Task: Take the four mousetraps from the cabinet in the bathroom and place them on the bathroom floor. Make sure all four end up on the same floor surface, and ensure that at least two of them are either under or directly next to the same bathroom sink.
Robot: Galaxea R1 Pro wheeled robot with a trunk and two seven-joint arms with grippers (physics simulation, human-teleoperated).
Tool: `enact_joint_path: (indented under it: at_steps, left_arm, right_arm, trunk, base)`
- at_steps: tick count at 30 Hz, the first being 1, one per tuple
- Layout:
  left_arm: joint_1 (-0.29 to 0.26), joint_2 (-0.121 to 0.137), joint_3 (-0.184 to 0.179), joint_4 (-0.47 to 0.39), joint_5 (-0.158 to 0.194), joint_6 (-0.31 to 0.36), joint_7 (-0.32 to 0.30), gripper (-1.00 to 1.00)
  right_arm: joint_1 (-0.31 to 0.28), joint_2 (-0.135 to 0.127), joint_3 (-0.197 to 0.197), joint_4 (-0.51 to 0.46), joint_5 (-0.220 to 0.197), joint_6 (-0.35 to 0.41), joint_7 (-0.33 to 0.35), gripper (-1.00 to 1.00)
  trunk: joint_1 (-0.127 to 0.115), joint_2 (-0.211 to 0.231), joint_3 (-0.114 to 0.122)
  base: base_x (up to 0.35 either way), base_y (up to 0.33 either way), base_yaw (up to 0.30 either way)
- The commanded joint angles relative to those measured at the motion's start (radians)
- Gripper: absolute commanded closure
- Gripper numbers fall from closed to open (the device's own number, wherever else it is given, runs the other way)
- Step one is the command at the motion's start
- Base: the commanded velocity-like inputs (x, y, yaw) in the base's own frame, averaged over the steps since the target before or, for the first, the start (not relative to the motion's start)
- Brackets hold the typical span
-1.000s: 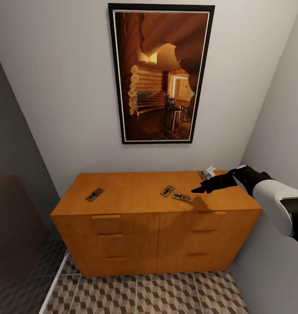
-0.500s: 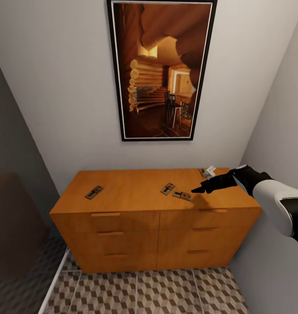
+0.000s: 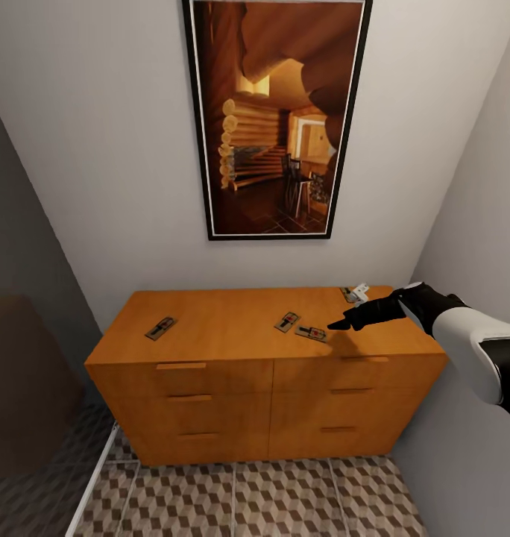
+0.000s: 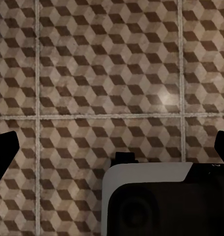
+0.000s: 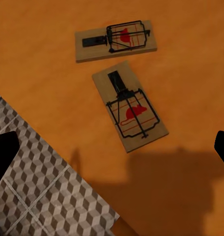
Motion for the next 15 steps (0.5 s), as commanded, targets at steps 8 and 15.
enact_joint_path:
  at_steps: [8,15]
  left_arm:
    - [-0.001,0.000,0.002,0.000,-0.001,-0.003,0.000,-1.00]
    - [-0.001,0.000,0.002,0.000,-0.001,-0.004,0.000,-1.00]
  right_arm:
    - [0.000,0.000,0.009,-0.002,-0.008,0.010,0.004,-1.00]
    - [0.000,0.000,0.010,-0.002,-0.008,0.009,0.004,-1.00]
  trunk:
    - [0.000,-0.001,-0.001]
    - [0.000,-0.001,-0.001]
  base:
    - [0.036,0.001,0.000]
    - [0.193,0.034,0.000]
